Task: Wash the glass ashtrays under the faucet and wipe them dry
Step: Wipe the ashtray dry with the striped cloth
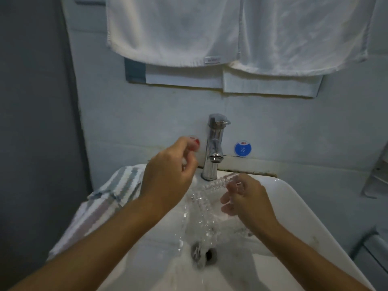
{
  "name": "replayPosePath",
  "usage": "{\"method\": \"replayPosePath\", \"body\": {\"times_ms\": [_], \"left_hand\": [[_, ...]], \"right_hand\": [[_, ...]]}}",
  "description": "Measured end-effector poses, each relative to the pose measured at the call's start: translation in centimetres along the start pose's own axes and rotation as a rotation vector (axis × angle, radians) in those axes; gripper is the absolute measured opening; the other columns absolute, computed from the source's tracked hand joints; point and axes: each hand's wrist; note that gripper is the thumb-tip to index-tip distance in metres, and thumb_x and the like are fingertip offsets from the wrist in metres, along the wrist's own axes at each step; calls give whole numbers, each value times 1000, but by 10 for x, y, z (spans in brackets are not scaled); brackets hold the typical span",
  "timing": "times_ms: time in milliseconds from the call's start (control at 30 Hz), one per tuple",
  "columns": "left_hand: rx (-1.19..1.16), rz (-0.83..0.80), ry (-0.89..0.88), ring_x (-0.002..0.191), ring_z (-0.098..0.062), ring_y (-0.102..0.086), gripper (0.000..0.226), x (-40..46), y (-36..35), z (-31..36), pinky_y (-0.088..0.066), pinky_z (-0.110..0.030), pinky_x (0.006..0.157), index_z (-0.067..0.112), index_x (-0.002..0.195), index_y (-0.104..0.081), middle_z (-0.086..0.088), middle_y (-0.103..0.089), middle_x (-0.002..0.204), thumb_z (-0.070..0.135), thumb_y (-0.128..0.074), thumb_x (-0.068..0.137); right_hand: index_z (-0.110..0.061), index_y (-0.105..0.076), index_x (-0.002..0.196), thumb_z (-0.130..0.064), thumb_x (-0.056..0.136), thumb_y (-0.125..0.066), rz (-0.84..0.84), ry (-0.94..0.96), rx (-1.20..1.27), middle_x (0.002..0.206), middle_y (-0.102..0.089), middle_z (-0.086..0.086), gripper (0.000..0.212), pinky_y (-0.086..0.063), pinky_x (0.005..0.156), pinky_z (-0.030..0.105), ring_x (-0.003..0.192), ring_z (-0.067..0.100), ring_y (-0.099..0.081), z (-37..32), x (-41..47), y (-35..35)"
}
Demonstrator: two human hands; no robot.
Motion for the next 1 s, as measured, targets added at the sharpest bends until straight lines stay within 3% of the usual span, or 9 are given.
{"method": "replayPosePath", "body": {"times_ms": [200, 333, 400, 500, 600, 733, 800, 900, 1000], "left_hand": [[-55, -68, 310, 54, -15, -56, 21, -35, -9, -32, -48, -39, 51, 22, 84, -56, 4, -60, 65, 12, -44, 98], [44, -127, 349, 60, -25, -48, 33, -35, -10, -28, -36, -36, 57, 20, 69, -39, 3, -43, 60, 15, -37, 102], [99, -181, 373, 67, -28, -55, 28, -36, -10, -29, -37, -36, 59, 14, 75, -47, -2, -53, 66, 15, -36, 101], [145, -250, 394, 78, -30, -62, 22, -36, -6, -29, -38, -34, 61, 11, 90, -57, -9, -65, 84, 12, -37, 99], [133, -286, 418, 86, -30, -64, 18, -32, 4, -22, -44, -34, 66, 12, 97, -60, -9, -67, 92, 10, -41, 96], [-130, -28, 552, 86, -22, -64, 12, -41, 44, -15, -55, -40, 78, 19, 97, -63, 1, -67, 89, 16, -52, 92], [102, -3, 568, 101, -24, -61, 17, -51, 74, -30, -51, -41, 90, 21, 105, -65, 0, -68, 105, 27, -55, 93], [466, -244, 835, 118, -35, -53, 46, -62, 118, -81, -43, -40, 100, 13, 121, -58, -12, -59, 129, 49, -48, 95], [-160, -416, 1243, 79, -25, -59, 65, -69, 146, -108, -43, -30, 75, 12, 102, -64, -10, -65, 90, 68, -63, 69]], "right_hand": [[-14, -62, 105, 1, 85, -73, 5, 596, -480, 82, -73, 1, 28, -56, 61, 22, 67, 13, -68, 0, -4, 8], [-7, -68, 96, -7, 84, -71, 61, 1083, -668, 69, -69, 3, 13, -48, 58, 13, 54, 13, -63, -13, -9, 12], [-14, -63, 100, -7, 88, -61, 122, 1070, -601, 69, -69, 2, 15, -44, 60, 9, 54, 13, -62, -16, -12, 17], [-20, -58, 103, 9, 80, -62, 169, 1018, -568, 69, -69, 3, 37, -52, 50, 24, 52, 18, -62, -13, -23, 25], [-20, -61, 101, -8, 83, -49, 175, 1022, -526, 70, -69, 2, 25, -51, 61, 19, 55, 12, -61, -13, -40, 26], [-21, -61, 100, -25, 100, -34, 165, 1028, -566, 74, -72, 8, 28, -47, 72, 19, 68, 7, -55, -8, -48, 28], [-18, -65, 99, -22, 95, -38, 190, 998, -560, 74, -72, 9, 28, -44, 78, 22, 65, 6, -54, -9, -49, 28], [-15, -66, 97, -7, 82, -51, 210, 962, -518, 68, -70, 3, 23, -45, 70, 19, 58, 5, -54, -8, -49, 25], [-19, -62, 101, 17, 66, -74, 139, 951, -575, 66, -70, 0, 52, -48, 64, 16, 50, 12, -63, -5, -52, 22]]}}
Point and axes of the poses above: each hand's wrist, its own x-axis towards the middle knuckle, its own y-axis out of the back of the hand, z = x × y
